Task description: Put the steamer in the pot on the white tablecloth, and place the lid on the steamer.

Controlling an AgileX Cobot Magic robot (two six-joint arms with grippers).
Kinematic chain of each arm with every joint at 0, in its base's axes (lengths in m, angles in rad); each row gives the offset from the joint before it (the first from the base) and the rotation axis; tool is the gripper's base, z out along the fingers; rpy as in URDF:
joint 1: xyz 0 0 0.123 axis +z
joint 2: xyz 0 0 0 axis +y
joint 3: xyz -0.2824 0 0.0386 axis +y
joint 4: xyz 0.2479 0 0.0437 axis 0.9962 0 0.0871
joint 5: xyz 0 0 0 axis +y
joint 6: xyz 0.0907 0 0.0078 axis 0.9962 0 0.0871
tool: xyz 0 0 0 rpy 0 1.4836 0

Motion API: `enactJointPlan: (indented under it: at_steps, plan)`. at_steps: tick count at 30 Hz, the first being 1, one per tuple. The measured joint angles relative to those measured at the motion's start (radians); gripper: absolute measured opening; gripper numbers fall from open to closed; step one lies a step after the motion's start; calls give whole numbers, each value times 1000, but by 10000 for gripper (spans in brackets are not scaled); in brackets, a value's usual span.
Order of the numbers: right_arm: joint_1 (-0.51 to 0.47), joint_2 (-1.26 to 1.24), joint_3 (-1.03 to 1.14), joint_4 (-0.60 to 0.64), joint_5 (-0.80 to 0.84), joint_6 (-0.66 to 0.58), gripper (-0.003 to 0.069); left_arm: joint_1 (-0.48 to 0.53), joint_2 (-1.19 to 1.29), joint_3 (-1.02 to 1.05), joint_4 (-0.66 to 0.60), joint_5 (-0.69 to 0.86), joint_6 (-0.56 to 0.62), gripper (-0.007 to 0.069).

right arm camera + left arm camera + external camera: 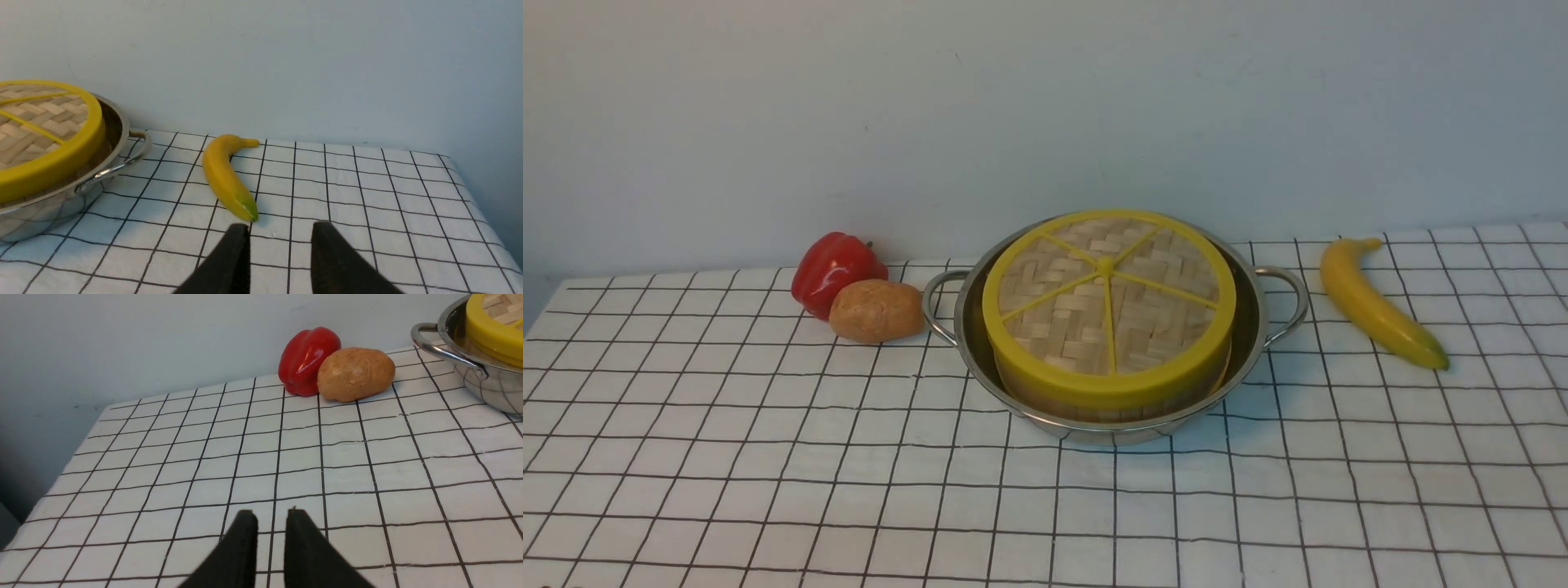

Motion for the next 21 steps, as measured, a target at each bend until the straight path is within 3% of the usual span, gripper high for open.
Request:
enactJointPlan:
  at_steps: [7,21]
  plan:
    - [0,-148,177,26,-61,2,239,0,0,0,0,0,0,118]
    - [0,-196,187,29,-69,2,240,0,0,0,0,0,0,138]
